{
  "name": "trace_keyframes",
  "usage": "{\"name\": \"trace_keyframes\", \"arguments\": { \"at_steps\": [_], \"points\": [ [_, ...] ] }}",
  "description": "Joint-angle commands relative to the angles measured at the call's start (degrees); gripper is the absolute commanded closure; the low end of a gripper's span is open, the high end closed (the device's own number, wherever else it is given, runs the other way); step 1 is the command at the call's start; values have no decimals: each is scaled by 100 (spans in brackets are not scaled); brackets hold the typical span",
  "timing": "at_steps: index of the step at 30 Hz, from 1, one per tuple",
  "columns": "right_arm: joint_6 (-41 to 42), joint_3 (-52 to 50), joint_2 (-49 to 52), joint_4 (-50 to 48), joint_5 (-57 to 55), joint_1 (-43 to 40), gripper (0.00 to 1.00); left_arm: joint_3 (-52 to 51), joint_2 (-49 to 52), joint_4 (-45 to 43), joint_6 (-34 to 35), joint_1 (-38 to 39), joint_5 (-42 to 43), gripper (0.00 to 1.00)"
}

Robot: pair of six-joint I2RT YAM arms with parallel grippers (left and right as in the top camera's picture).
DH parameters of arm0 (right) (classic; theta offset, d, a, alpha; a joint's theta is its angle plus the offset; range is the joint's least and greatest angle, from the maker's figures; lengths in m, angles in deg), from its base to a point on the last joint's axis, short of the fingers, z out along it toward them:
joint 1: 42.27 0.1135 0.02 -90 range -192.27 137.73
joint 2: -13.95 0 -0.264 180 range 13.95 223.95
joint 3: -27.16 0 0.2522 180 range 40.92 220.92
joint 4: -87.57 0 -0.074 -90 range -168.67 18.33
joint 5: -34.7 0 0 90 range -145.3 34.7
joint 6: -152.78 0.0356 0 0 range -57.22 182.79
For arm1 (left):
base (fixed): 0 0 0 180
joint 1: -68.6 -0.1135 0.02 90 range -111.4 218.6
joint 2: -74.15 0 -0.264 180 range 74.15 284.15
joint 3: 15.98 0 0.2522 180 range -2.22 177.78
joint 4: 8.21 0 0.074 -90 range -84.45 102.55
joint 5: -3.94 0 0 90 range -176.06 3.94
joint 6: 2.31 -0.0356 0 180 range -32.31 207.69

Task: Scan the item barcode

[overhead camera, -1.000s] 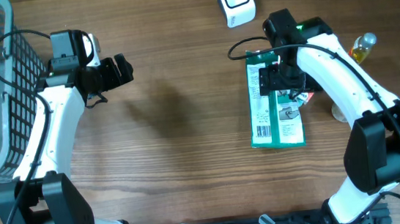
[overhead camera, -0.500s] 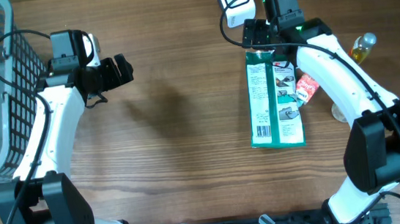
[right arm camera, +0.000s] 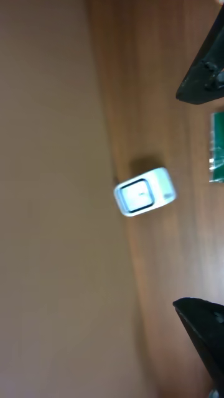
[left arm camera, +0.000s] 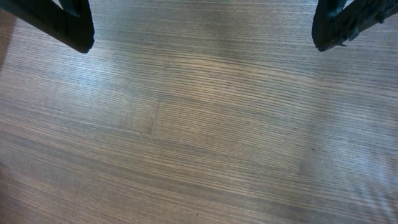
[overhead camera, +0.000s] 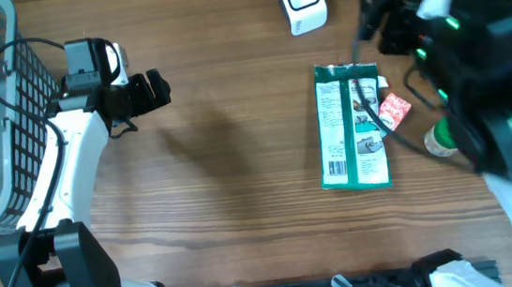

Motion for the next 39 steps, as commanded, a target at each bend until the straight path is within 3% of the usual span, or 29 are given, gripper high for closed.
{"name": "trace_keyframes", "arguments": {
  "at_steps": [1, 6, 9, 12, 15, 17, 22, 29, 33, 35, 39],
  "points": [
    [-278, 46, -881, 188, -339, -4, 0, 33, -11, -17, -90, -26, 7, 0],
    [-424, -435, -2264, 332, -337, -216, 0, 33, -11, -17, -90, -26, 4, 0],
    [-544, -1770, -3558, 295, -251, -654, 0, 33, -11, -17, -90, -26, 7, 0],
    [-1272, -2970, -4605, -208, 243, -940, 0, 33, -11, -17, -90, -26, 7, 0],
    [-1851, -4240, -5602, -1886, 861, -1117, 0, 33, -11, -17, -90, -26, 7, 0],
    [-1867, -4986, -6070, -3436, 1029, -1174, 0, 33, -11, -20, -90, -26, 7, 0],
    [-1882, -6404, -6734, -5742, 1093, -1178, 1, 33, -11, -17, -90, -26, 7, 0],
    [-1856, -8098, -6732, -5602, 1095, -1182, 0, 33, -11, -17, -90, -26, 7, 0],
    [-1764, -8199, -6734, -4358, 1095, -1182, 0, 33, -11, -17, -90, -26, 7, 0],
    [-1768, -8199, -6734, -3217, 1095, -1182, 0, 33, -11, -17, -90, -26, 7, 0],
    [-1923, -8199, -6734, -3263, 1152, -1182, 0, 33, -11, -17, -90, -26, 7, 0]
  ]
}}
